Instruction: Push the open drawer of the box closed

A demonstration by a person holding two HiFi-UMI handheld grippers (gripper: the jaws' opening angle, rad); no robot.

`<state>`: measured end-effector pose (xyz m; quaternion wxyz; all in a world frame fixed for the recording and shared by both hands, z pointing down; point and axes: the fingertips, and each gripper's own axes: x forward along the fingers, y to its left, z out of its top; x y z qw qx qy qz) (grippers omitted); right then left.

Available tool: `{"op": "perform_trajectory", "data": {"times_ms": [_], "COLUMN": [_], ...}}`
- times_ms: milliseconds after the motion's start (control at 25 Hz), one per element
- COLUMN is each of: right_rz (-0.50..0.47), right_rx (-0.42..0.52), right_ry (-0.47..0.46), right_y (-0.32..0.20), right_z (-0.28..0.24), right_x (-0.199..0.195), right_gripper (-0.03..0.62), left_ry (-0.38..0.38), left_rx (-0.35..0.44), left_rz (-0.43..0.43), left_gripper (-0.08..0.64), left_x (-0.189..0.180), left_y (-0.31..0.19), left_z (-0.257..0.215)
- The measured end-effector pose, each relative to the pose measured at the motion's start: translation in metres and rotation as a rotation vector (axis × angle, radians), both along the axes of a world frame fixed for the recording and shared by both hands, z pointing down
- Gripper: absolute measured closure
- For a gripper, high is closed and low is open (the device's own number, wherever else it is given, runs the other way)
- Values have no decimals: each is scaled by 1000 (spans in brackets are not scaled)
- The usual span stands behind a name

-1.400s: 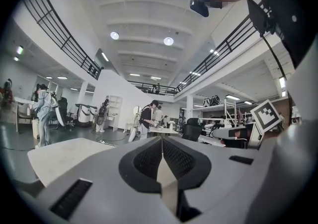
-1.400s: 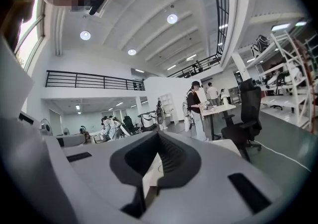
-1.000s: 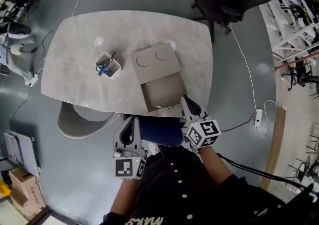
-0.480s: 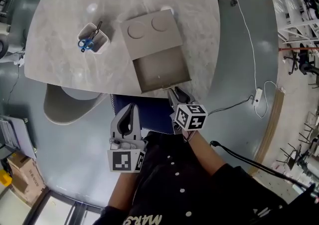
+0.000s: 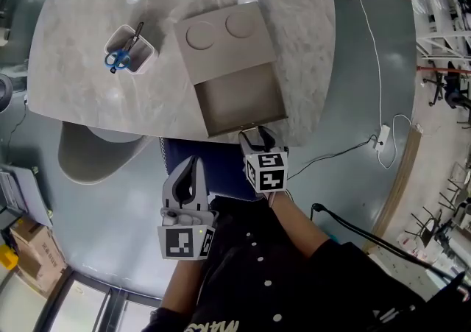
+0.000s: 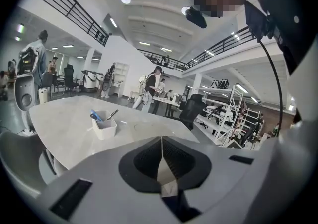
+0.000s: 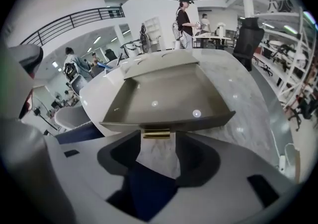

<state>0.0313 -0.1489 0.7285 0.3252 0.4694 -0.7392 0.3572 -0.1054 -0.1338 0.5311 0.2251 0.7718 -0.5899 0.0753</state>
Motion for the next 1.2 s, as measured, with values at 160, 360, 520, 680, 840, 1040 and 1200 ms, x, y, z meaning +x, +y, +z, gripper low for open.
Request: {"op": "perform_trajectory", "data": {"times_ms": [160,360,520,680,840,1040,1200], "right_rz": [-60,-91,-92,-90,-90,-99,-103], "right_rx": [17,23,15,25,39,40,59], "right_ry": [101,172,176,175,174,183,183], "right_y": [1,1,1,0,-1,-3,-14], "right_z": [8,6,5,-2,-8,-7,-9], "right_x": [-4,-6,-5,-4,-4,-3,-4], "right_gripper": [379,426,430,430,430,430,430], "left_ry": [1,0,0,3,9,10,10], "left_rx": [-14,-22,-22,-11,-5,-3,-4], "left_rz": [-10,-18,-19,-21,-21,-17,-18], "left_gripper": [545,544,545,545,545,545,545], "left_x": [-3,-7,-7,-7,-6,-5,-4], "left_y": [-1,-1,-1,-3,-5,-5,-8], "left_z": [6,10,10,7,5,4,4]}}
